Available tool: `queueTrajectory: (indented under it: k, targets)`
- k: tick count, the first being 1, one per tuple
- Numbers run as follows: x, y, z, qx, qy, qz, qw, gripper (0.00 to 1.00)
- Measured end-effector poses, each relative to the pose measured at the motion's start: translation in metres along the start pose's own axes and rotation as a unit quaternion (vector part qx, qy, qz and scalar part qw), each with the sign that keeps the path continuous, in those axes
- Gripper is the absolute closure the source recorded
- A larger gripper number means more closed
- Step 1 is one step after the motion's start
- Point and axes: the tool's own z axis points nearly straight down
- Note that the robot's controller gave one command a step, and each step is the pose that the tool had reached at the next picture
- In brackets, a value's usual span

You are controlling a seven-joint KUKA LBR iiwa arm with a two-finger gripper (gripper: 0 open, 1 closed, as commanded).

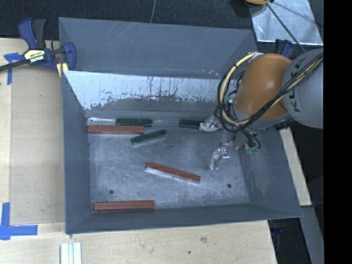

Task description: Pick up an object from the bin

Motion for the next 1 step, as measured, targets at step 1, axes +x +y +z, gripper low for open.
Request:
queueTrajectory:
  k: [1]
  targets:
    - [0.0079,0.0349,0.0212,-0.002,0.0035,-0.011,0.9999,0.00]
